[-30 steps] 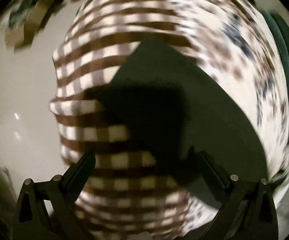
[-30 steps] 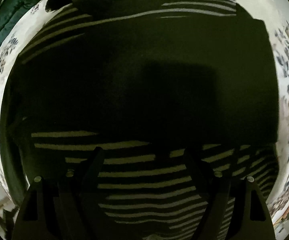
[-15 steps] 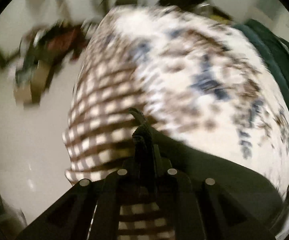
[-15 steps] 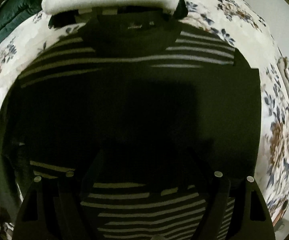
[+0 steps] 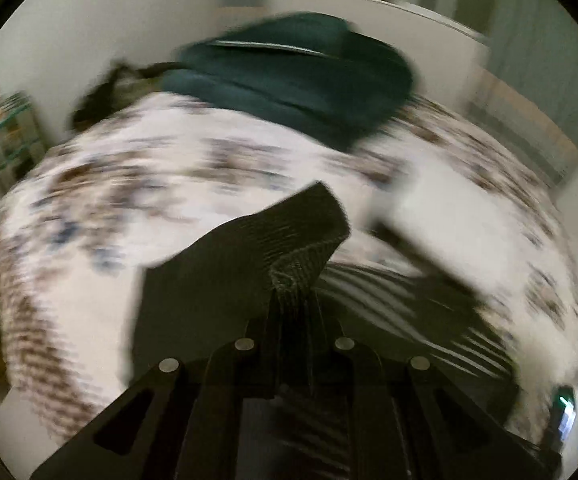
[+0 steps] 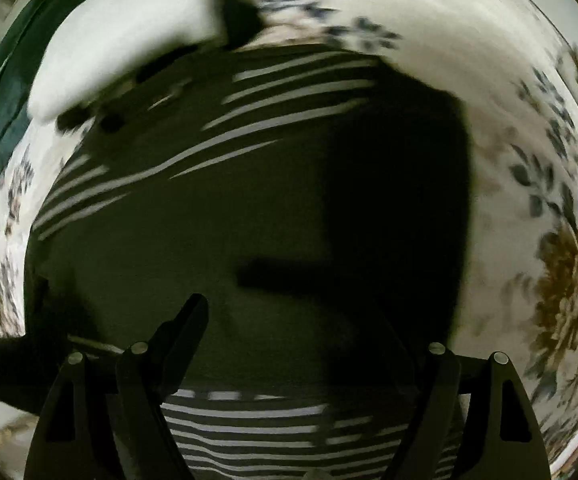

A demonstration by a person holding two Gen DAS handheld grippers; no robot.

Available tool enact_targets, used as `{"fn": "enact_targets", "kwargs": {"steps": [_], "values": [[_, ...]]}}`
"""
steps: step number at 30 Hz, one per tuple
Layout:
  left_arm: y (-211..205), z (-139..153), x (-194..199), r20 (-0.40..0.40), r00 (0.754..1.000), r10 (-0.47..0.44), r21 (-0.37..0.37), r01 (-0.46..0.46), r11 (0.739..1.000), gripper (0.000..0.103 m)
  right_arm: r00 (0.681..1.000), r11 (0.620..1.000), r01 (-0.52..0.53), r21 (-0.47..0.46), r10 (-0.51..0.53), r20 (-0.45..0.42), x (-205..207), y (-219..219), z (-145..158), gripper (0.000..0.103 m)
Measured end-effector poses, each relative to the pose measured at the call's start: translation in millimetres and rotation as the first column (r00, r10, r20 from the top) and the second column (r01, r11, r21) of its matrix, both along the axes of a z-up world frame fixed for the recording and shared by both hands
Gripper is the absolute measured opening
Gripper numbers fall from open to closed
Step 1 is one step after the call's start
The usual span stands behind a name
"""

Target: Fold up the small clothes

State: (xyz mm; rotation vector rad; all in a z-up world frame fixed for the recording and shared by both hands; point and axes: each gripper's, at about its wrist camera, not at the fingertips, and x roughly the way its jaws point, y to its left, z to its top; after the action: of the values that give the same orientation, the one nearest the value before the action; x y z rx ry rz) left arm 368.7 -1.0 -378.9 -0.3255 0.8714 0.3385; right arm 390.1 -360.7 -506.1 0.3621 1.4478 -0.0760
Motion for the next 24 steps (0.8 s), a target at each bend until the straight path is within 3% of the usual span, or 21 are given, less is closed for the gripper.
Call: {"fn": "enact_targets", "kwargs": {"steps": [2, 6, 9, 11, 12, 13, 15, 20, 24], "values": [[-62.6, -5.0, 12.3, -0.005, 0.995, -0.102, -0.045, 0.102, 0.994, 0.007, 0.999, 0.999, 0.035, 0.02, -0.035, -0.005, -1.4, -32.9, 0.3, 0.083], [-164.1, -26.5, 21.2, -0.036, 0.958, -0.286, -0.129, 0.279, 0.952, 0.008, 0.992, 0.991, 0.121, 0.052, -0.118, -0.055, -8.0, -96.5, -6.4, 0.083], [-197.8, -36.8, 19.0, -0.063, 0.931, -0.36, -0.134, 0.35, 0.927, 0.012, 0.979, 0.981, 0.182, 0.069, -0.175, -0.1, -22.2, -144.3, -10.2, 0.083], [-205.0, -42.6, 14.8, -0.083, 0.925, -0.37, -0.094, 0.363, 0.927, 0.023, 0.974, 0.974, 0.207, 0.091, -0.196, -0.114, -31.1, -167.2, -9.3, 0.083], [-201.2, -45.8, 12.4, -0.092, 0.925, -0.369, -0.076, 0.363, 0.929, 0.045, 0.973, 0.972, 0.21, 0.101, -0.199, -0.115, -33.5, -174.0, -7.9, 0.083], [-195.4, -47.8, 12.0, -0.103, 0.926, -0.362, -0.066, 0.357, 0.932, 0.076, 0.974, 0.971, 0.21, 0.116, -0.197, -0.113, -36.6, -182.7, -5.1, 0.083], [-177.5, -51.0, 6.7, -0.138, 0.942, -0.307, 0.001, 0.31, 0.951, 0.095, 0.978, 0.97, 0.195, 0.143, -0.181, -0.099, -41.6, -189.4, 1.5, 0.083], [-93.8, -57.3, -17.1, -0.177, 0.977, -0.118, 0.114, 0.14, 0.984, 0.095, 0.995, 0.974, 0.101, 0.201, -0.096, -0.038, -29.2, -159.4, 15.0, 0.083], [-16.2, -65.5, -36.4, -0.233, 0.97, 0.069, 0.229, -0.014, 0.973, 0.095, 0.999, 0.975, 0.035, 0.219, -0.035, -0.001, -6.5, -127.6, 17.5, 0.083]]}}
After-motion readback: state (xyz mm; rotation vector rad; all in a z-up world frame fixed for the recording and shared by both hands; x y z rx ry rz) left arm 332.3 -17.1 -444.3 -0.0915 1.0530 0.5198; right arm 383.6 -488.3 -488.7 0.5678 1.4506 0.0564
